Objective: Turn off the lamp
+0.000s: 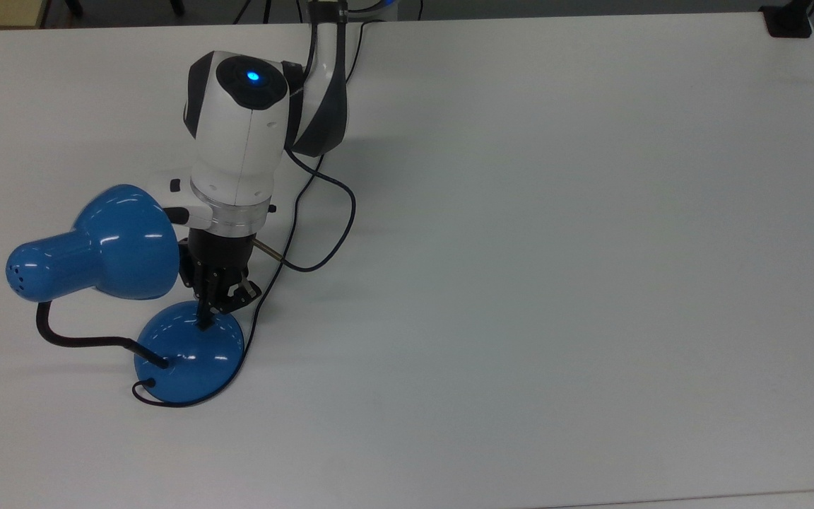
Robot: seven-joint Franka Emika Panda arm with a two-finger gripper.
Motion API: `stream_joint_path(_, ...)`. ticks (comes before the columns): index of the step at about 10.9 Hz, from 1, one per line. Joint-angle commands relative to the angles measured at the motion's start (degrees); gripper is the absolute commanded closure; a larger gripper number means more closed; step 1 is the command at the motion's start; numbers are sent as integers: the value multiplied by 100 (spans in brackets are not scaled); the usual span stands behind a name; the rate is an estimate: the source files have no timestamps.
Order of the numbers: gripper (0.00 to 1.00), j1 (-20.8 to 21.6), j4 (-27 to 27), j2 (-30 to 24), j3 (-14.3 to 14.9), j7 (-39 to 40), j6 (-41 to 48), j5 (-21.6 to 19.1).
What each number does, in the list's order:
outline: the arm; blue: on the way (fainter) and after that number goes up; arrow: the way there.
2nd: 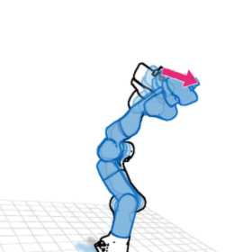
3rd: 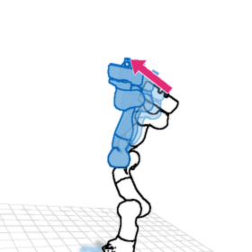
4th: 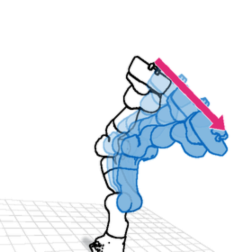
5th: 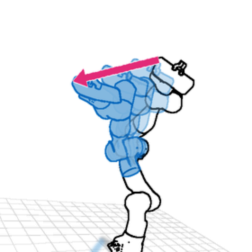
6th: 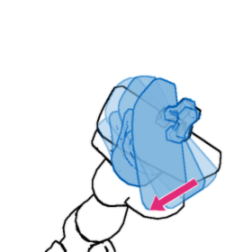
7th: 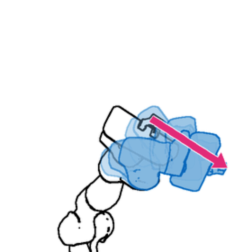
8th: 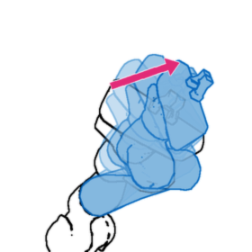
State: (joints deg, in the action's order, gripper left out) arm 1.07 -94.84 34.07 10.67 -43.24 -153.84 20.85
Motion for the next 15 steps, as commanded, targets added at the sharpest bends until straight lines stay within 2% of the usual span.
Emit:
stream_joint_path(1, 93, 78, -210, 109, 14, -176, -137, 86)
stream_joint_path(3, 89, 69, -253, -206, -12, -167, -41, 16)
stream_joint_path(6, 75, -27, -385, -970, -538, -150, 1509, 7)
stream_joint_path(7, 67, -36, -542, -1233, -731, -141, 1889, 7)
stream_joint_path(8, 56, -36, -727, -1480, -864, -141, 2137, 7)
stream_joint_path(10, 9, -54, -816, -1797, -1162, -89, 2943, -2)
stream_joint_path(11, 0, -150, -816, -1990, -1364, 147, 3391, -46)
stream_joint_path(12, 0, -255, -782, -2201, -1540, 541, 3840, -359)
stream_joint_path(15, 0, -588, -519, -2886, -1568, 2655, 5140, -1615)
